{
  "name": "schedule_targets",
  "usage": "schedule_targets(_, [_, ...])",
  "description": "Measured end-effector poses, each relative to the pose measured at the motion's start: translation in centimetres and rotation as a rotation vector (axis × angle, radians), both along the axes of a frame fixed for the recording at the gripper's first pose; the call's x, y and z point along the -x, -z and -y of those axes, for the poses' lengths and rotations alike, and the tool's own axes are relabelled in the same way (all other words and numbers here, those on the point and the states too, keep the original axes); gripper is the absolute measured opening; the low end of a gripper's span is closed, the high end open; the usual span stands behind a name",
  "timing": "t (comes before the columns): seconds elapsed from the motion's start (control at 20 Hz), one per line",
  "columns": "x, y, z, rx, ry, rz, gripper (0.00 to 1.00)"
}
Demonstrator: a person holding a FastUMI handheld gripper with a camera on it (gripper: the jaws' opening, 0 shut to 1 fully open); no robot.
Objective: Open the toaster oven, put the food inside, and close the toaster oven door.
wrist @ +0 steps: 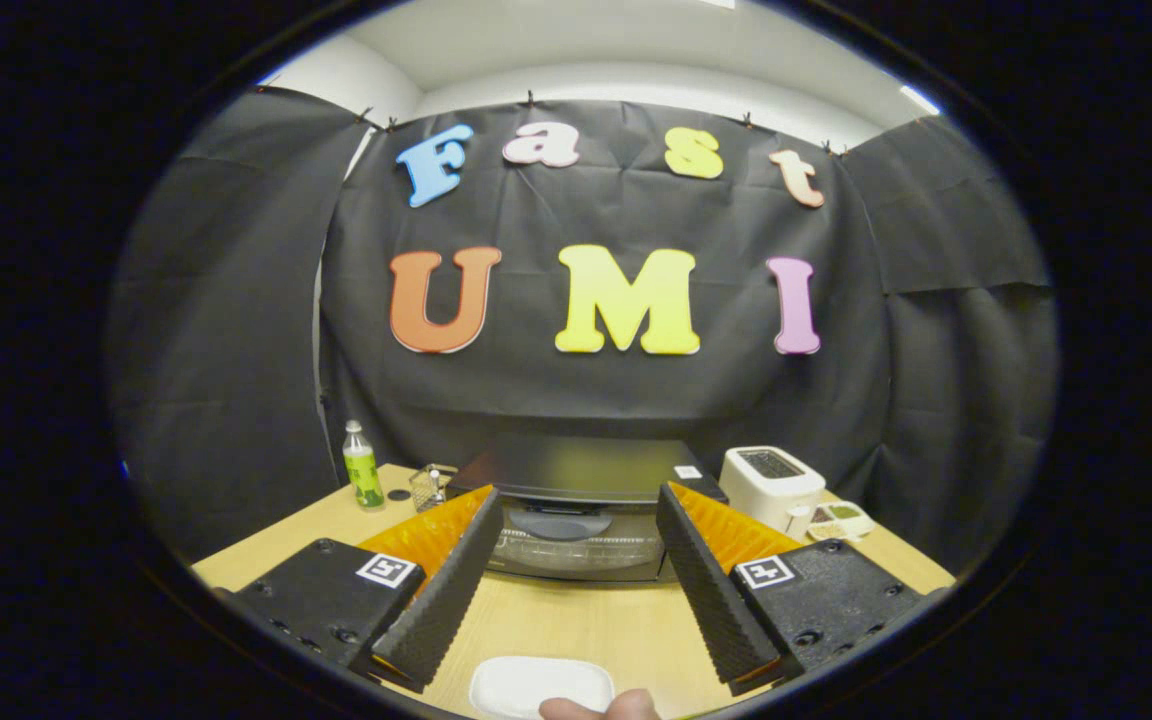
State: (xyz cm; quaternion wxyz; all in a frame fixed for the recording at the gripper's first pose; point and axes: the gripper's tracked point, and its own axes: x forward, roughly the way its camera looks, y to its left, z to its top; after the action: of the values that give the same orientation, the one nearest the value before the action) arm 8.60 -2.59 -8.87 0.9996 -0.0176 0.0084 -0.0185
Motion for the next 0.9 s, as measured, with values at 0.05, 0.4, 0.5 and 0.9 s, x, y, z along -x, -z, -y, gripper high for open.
schedule_targets(0.05, [1.8,-0.8,0.5,0.004,0.019,0.020,1.00])
schedule_targets(0.4, [10.8,-1.1,0.5,0.037,0.031,0.066,1.00])
schedule_targets(0.5, [13.2,-0.6,-0.1,0.025,0.025,0.082,1.00])
schedule_targets(0.9, [15.9,0.0,-2.5,0.041,-0.002,0.127,1.00])
